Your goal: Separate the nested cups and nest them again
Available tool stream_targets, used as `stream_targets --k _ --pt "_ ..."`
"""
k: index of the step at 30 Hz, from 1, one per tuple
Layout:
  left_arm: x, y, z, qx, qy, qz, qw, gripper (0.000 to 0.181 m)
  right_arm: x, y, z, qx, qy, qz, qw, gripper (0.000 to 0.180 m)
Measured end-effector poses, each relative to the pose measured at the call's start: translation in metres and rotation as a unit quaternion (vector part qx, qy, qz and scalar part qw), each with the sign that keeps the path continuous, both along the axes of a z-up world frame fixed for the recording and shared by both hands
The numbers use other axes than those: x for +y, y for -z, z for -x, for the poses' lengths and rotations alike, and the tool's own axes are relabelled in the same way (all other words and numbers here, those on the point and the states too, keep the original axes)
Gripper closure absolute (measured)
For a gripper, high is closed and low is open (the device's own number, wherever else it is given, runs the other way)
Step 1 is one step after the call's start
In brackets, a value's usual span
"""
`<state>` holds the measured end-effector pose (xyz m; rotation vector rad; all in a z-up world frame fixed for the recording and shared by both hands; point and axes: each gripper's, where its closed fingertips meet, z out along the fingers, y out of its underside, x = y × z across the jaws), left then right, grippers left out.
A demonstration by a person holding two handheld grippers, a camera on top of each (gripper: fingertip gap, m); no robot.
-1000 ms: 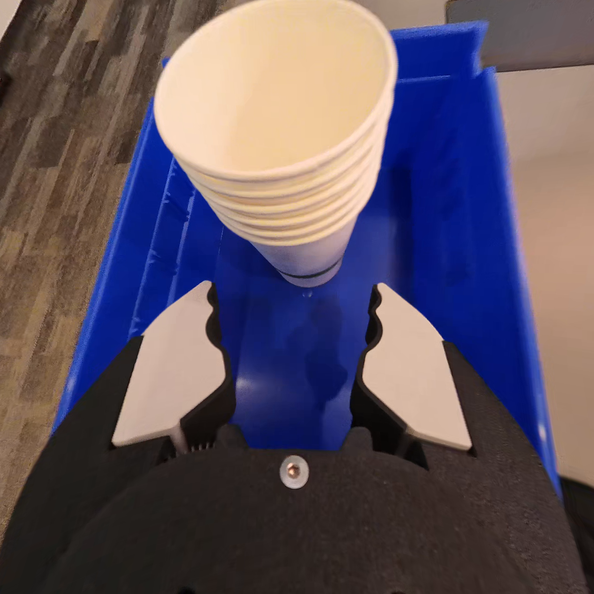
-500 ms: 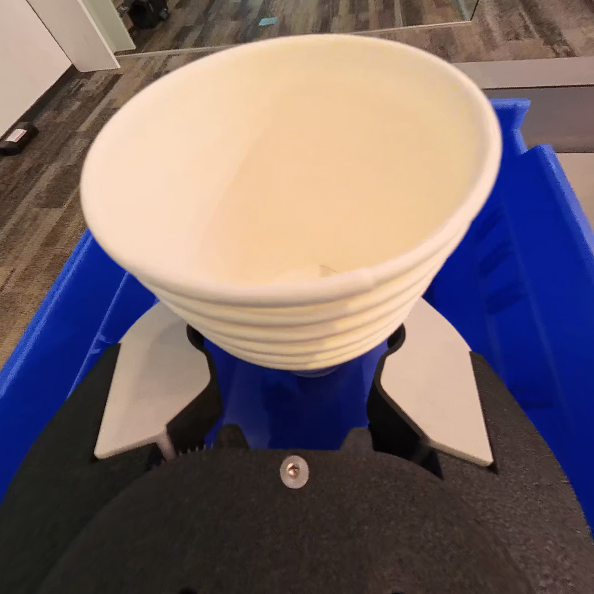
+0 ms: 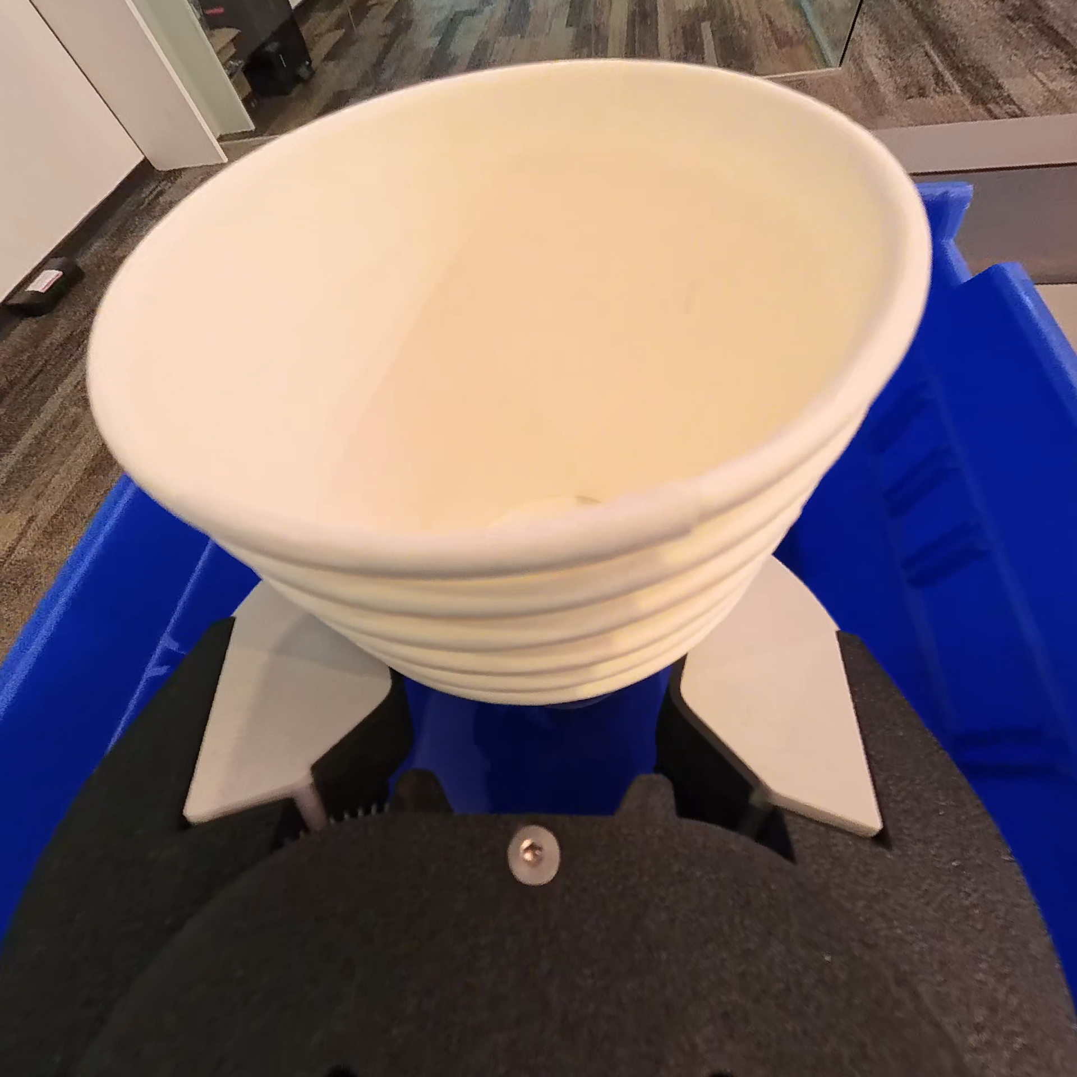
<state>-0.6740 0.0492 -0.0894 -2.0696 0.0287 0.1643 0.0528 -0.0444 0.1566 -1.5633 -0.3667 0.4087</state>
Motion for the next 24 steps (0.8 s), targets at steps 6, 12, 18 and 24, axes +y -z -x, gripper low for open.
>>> stream_targets --k 6,12,18,24 --pt "-0.007 0.0 -0.001 0.016 0.014 0.011 1.0 0.074 0.004 0.007 0.002 -0.009 -0.003 0.012 1.0 0.126" --pt "-0.012 0.0 0.002 0.014 0.006 0.001 1.0 0.073 0.006 0.013 0.001 -0.013 -0.003 0.024 1.0 0.126" --pt "-0.014 -0.002 0.007 0.014 -0.007 -0.018 1.0 0.074 0.006 0.016 -0.001 -0.013 -0.003 0.028 1.0 0.126" --pt "-0.019 -0.009 0.008 0.012 -0.008 -0.026 1.0 0.073 0.008 0.019 -0.002 -0.017 -0.002 0.035 0.999 0.126"
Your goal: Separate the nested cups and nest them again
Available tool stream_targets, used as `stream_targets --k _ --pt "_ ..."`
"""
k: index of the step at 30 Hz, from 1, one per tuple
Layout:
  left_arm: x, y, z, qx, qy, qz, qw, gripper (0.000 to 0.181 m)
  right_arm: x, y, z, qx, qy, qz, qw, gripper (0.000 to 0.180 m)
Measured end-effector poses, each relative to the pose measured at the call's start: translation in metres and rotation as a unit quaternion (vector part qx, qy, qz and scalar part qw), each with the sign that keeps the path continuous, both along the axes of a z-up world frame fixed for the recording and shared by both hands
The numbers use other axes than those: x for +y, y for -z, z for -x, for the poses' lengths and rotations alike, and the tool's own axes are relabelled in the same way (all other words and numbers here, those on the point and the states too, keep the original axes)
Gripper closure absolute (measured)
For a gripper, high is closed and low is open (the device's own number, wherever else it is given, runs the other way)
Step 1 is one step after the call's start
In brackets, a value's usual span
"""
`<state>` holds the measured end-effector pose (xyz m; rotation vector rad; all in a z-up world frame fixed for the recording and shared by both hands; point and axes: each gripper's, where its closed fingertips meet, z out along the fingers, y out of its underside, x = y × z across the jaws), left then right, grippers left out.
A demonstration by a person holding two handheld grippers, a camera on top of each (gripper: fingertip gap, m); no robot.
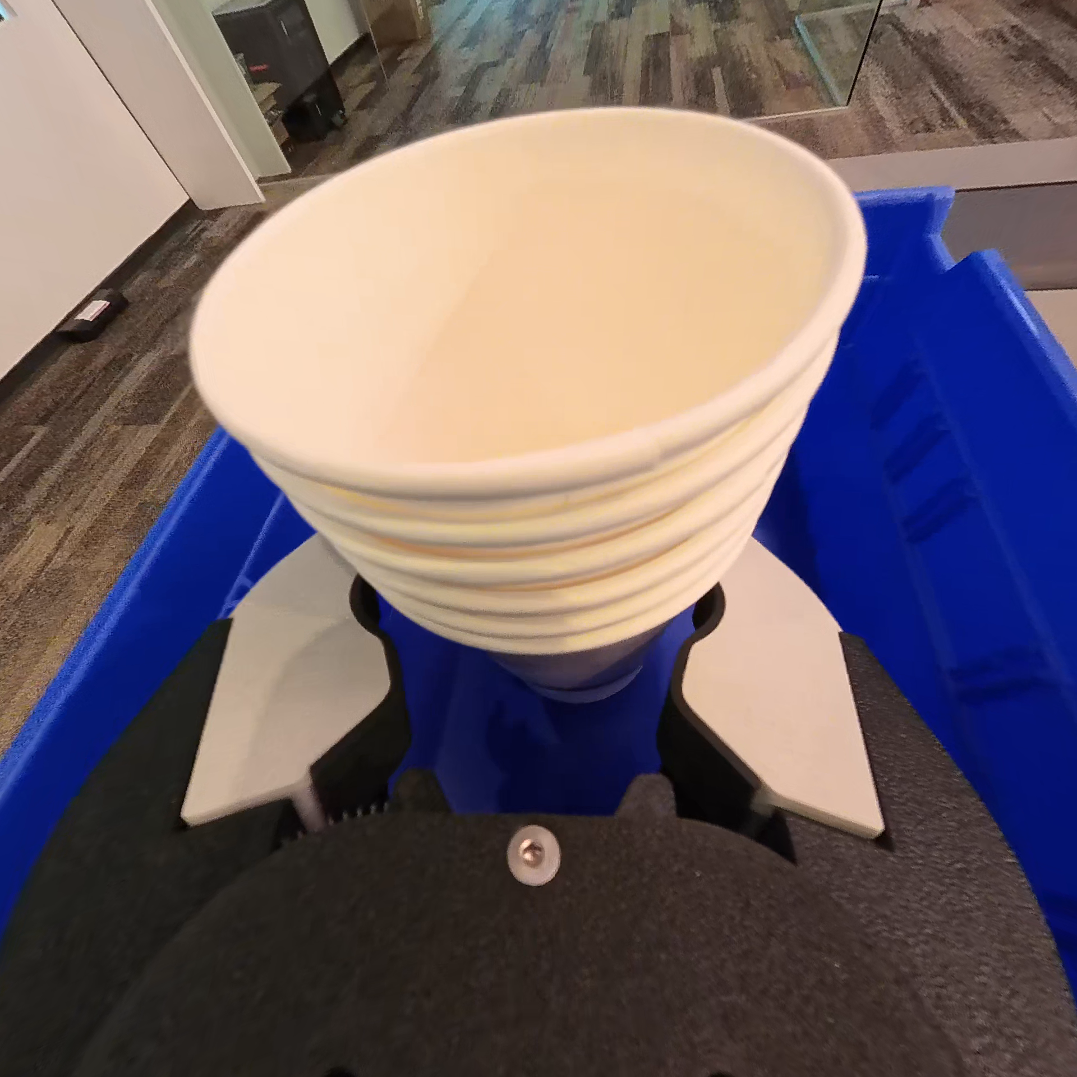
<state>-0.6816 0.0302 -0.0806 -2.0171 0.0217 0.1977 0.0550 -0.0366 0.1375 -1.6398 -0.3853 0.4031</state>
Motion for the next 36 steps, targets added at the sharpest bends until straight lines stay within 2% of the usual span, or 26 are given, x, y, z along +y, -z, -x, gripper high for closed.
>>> stream_targets --k 8,16,27,36 --pt "-0.001 0.0 -0.005 -0.056 0.018 -0.007 0.998 0.084 0.001 0.003 -0.001 -0.003 0.002 0.005 1.0 0.126" --pt "0.0 0.004 -0.01 -0.105 0.031 0.005 0.994 0.081 0.001 0.004 -0.002 -0.006 0.003 0.007 1.0 0.126" --pt "0.003 -0.003 -0.01 -0.068 0.03 -0.008 0.997 0.088 0.003 0.01 -0.005 -0.011 0.005 0.018 1.0 0.127" --pt "-0.003 -0.019 -0.006 -0.089 0.039 -0.03 0.995 0.088 0.008 0.018 -0.005 -0.02 0.005 0.033 0.999 0.126"
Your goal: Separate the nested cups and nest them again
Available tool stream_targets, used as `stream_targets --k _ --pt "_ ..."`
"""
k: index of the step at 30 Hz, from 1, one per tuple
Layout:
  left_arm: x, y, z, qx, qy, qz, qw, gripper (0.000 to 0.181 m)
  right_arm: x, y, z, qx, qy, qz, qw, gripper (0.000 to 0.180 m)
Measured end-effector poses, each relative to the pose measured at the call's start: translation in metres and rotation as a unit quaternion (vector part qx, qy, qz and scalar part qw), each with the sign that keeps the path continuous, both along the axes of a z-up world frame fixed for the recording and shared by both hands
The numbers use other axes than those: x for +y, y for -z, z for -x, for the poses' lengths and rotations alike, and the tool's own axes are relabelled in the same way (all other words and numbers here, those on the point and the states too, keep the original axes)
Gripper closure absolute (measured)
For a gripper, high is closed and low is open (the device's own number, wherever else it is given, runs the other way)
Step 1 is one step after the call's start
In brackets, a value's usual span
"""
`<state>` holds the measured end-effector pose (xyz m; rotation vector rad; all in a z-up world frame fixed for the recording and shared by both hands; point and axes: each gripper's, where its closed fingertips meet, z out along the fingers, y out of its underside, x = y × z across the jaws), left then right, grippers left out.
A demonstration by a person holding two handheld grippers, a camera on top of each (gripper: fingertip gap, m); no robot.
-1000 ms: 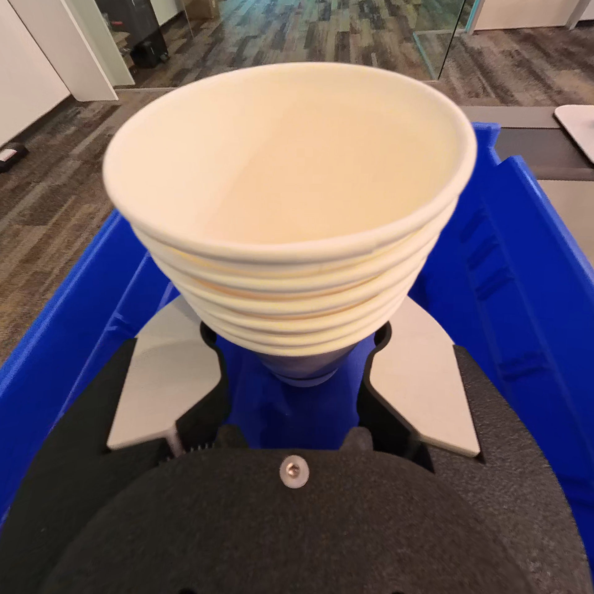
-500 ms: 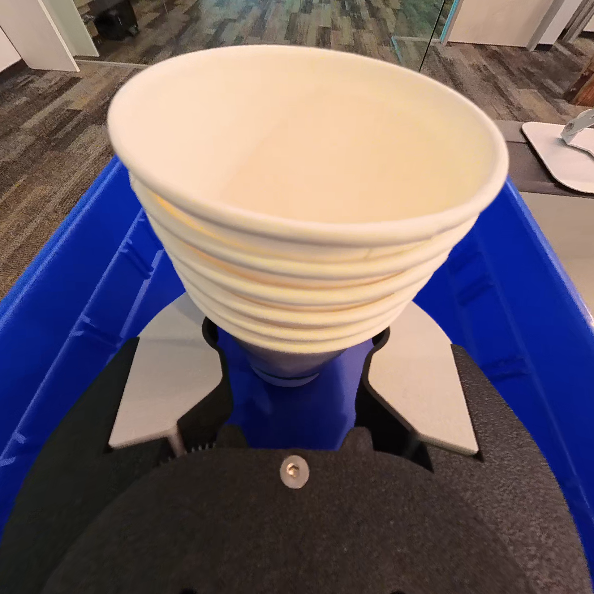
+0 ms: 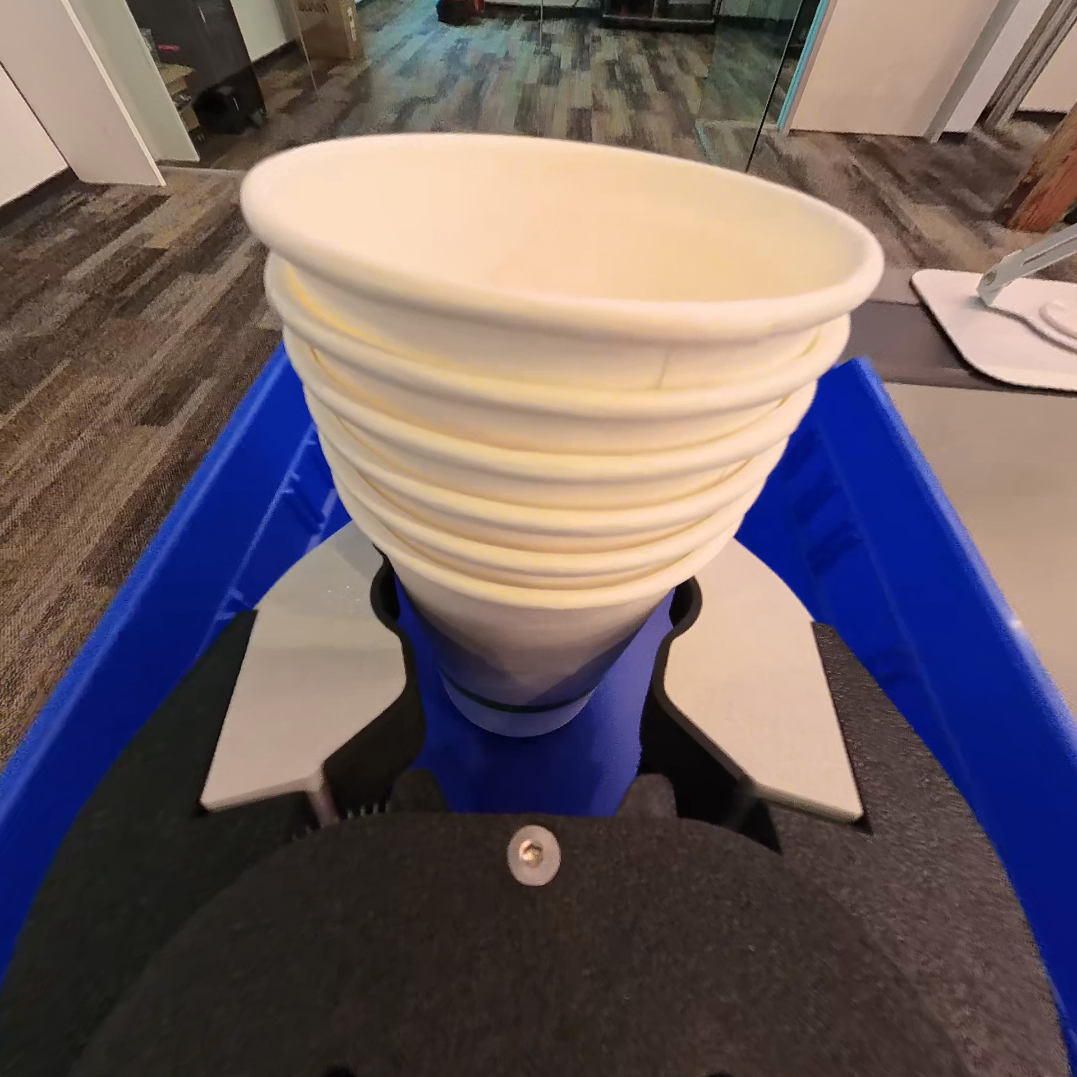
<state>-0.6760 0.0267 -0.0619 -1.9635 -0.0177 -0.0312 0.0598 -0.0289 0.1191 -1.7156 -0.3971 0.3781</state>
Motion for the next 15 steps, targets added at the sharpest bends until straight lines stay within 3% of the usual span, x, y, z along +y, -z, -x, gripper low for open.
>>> stream_targets --k 4,9,15 --pt "-0.007 -0.03 0.0 -0.005 0.01 -0.038 0.999 0.088 0.001 0.002 0.0 -0.006 0.003 0.004 1.0 0.126" --pt "-0.022 -0.098 -0.012 0.027 0.045 -0.089 0.995 0.088 0.002 0.004 0.004 -0.011 -0.001 0.006 1.0 0.126" --pt "-0.043 -0.17 -0.096 -0.011 0.178 -0.12 0.977 0.088 0.005 0.008 0.012 -0.018 -0.009 0.013 1.0 0.126"
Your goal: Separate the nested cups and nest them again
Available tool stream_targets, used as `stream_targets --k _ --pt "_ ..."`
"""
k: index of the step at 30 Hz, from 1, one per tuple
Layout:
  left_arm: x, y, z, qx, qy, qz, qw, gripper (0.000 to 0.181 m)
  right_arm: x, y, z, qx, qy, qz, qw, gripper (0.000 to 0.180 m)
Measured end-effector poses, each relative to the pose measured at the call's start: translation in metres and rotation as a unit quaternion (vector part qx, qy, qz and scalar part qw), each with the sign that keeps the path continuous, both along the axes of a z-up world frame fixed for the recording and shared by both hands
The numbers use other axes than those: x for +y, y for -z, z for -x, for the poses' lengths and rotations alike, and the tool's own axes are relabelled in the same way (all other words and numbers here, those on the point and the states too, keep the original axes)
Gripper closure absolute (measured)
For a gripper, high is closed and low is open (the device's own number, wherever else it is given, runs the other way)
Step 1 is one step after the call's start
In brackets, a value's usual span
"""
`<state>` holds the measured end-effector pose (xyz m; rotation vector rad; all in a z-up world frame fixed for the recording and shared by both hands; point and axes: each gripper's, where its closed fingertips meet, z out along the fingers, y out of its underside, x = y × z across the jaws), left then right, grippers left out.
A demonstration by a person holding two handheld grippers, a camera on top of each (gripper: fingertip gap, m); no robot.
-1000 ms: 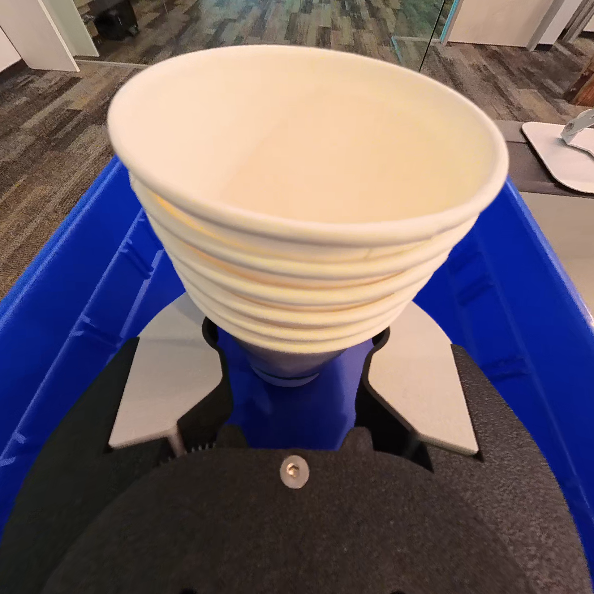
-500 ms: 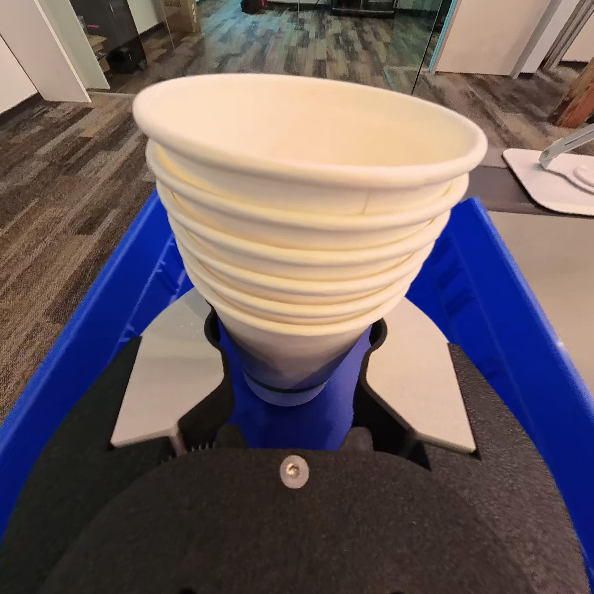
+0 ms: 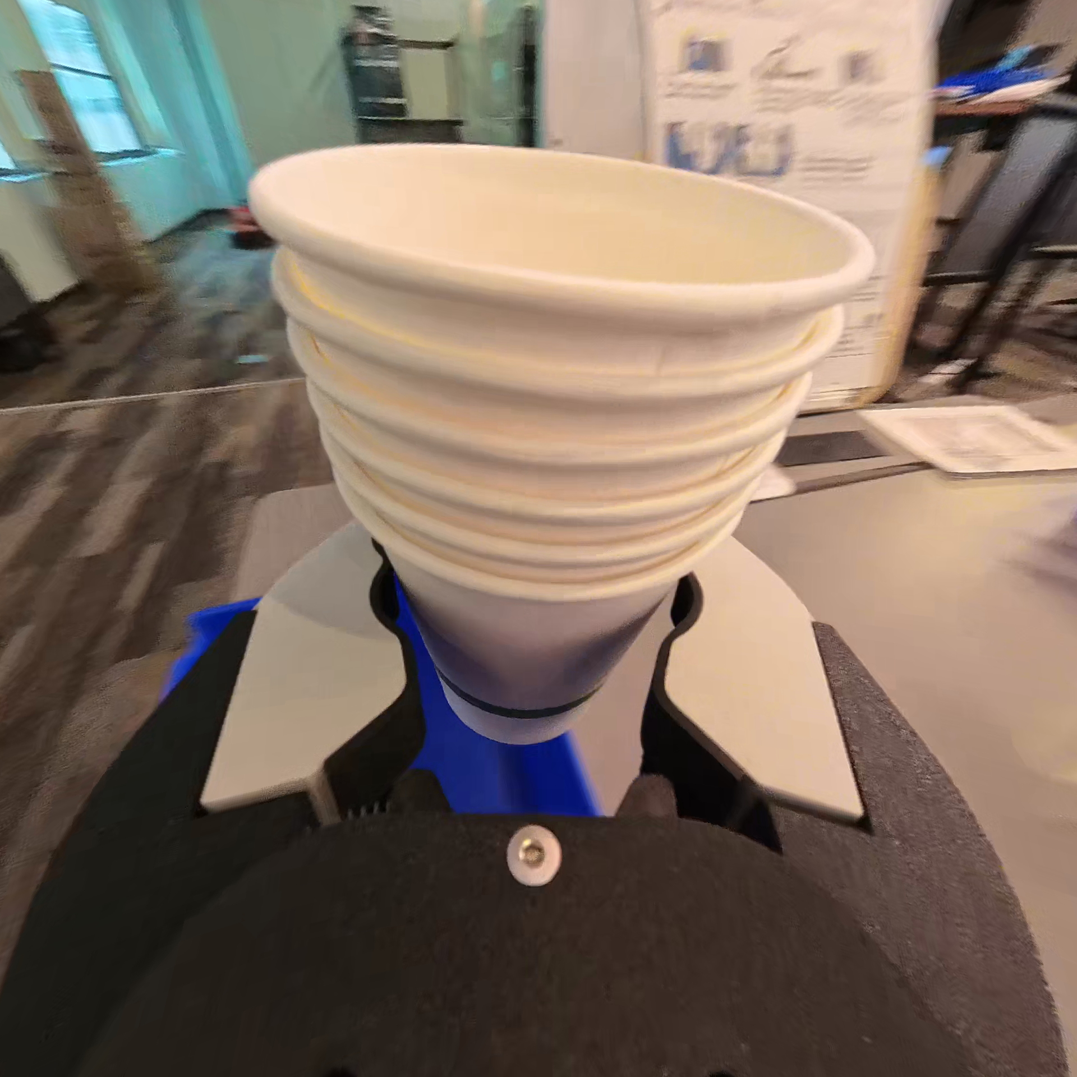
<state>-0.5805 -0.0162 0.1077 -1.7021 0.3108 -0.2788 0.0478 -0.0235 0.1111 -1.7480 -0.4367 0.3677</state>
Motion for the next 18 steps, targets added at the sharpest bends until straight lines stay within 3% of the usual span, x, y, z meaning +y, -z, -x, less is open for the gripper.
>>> stream_targets --k 10,18 --pt "-0.017 -0.006 -0.214 -0.056 0.293 0.028 0.954 0.088 0.004 0.009 0.017 -0.013 -0.022 0.015 1.0 0.126" --pt "-0.026 0.007 -0.345 -0.032 0.437 0.01 0.899 0.087 0.004 0.009 0.034 -0.022 -0.048 0.014 0.999 0.126"
